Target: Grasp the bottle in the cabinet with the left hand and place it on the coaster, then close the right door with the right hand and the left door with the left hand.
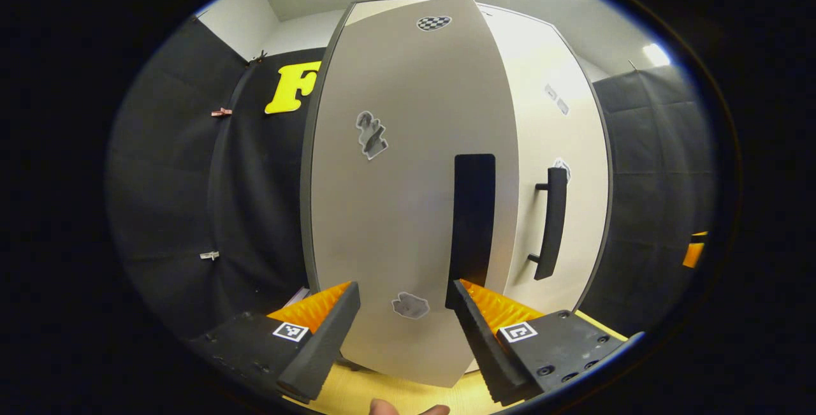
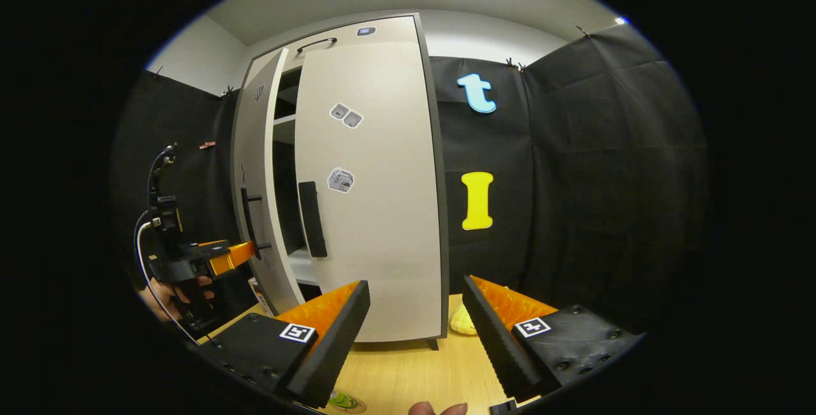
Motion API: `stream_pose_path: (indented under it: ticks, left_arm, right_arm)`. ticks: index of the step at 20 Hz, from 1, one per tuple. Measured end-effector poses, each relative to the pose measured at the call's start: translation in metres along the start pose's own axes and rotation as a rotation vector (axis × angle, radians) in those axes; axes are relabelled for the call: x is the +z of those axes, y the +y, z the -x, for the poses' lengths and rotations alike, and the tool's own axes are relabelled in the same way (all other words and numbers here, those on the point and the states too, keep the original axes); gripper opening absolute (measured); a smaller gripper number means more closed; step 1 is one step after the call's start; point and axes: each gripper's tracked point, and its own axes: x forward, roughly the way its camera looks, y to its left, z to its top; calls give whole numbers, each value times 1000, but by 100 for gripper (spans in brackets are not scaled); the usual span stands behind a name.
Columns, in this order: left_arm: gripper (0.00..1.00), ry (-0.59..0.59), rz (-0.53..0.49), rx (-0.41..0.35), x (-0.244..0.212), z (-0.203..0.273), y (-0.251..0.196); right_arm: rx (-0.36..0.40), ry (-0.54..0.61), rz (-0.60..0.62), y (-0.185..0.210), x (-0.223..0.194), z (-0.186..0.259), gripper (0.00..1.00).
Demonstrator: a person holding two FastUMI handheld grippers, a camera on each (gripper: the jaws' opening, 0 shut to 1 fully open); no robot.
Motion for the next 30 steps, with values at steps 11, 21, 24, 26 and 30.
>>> stream_pose_path:
  ticks: [11, 21, 24, 26, 30]
  left_arm:
    - [95, -31, -28, 1, 5, 37, 1]
    - [95, -93, 11, 19, 5, 47, -15]
    - [95, -100, -4, 33, 1, 44, -20]
    - [95, -97, 16, 50, -6, 42, -23]
    - [95, -92, 11, 88, -15, 37, -23]
  right_arm:
    - [-2, -4, 38, 11, -2, -15, 98]
    - [-56, -42, 80, 2, -3, -39, 98]
    - [-47, -35, 74, 4, -8, -53, 98]
    - [-35, -22, 54, 5, -13, -65, 97]
    - [-15, -16, 24, 1, -23, -81, 97]
